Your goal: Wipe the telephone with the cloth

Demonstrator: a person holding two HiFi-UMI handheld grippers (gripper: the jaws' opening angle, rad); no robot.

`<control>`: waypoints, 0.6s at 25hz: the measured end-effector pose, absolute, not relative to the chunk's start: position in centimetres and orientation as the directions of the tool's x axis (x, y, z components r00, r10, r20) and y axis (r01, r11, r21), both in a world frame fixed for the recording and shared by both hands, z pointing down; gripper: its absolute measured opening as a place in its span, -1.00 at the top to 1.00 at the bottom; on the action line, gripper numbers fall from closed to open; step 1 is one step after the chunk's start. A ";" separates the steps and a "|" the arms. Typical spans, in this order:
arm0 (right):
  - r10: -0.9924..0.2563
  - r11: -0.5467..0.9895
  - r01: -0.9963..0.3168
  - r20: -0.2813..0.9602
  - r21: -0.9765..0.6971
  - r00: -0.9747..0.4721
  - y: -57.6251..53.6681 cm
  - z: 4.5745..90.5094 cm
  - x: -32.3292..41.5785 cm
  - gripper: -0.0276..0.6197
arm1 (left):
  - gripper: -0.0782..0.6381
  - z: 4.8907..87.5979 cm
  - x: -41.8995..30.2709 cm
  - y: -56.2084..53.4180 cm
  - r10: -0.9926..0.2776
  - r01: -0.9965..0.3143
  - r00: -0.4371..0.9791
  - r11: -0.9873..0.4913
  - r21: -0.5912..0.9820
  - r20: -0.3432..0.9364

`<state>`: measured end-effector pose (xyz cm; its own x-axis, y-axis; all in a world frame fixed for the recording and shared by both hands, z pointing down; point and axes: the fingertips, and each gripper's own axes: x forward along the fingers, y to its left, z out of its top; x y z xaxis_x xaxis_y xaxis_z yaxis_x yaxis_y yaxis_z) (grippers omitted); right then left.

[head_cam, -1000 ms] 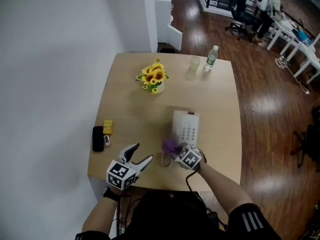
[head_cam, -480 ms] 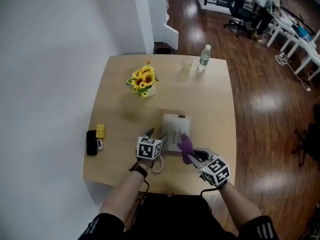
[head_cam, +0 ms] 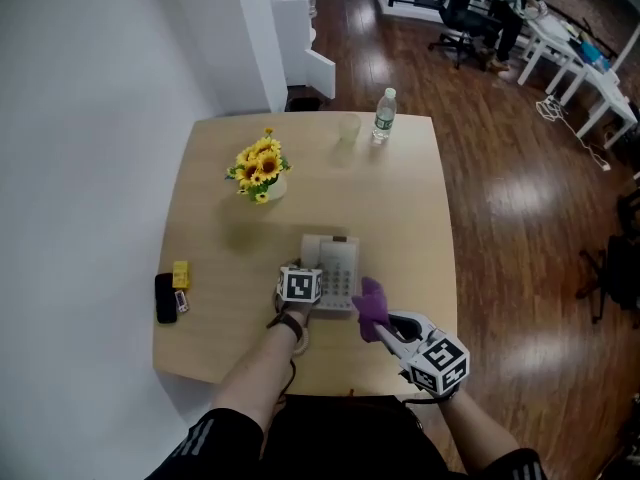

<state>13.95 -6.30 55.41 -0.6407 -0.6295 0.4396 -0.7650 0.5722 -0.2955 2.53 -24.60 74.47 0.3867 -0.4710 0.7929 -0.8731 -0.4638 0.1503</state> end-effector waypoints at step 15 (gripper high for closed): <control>-0.668 0.553 -0.764 0.370 -0.333 -0.645 -5.8 52.3 16.0 0.69 | 0.17 71.1 1.7 -23.6 -0.479 -0.823 0.538 -0.477 0.308 0.694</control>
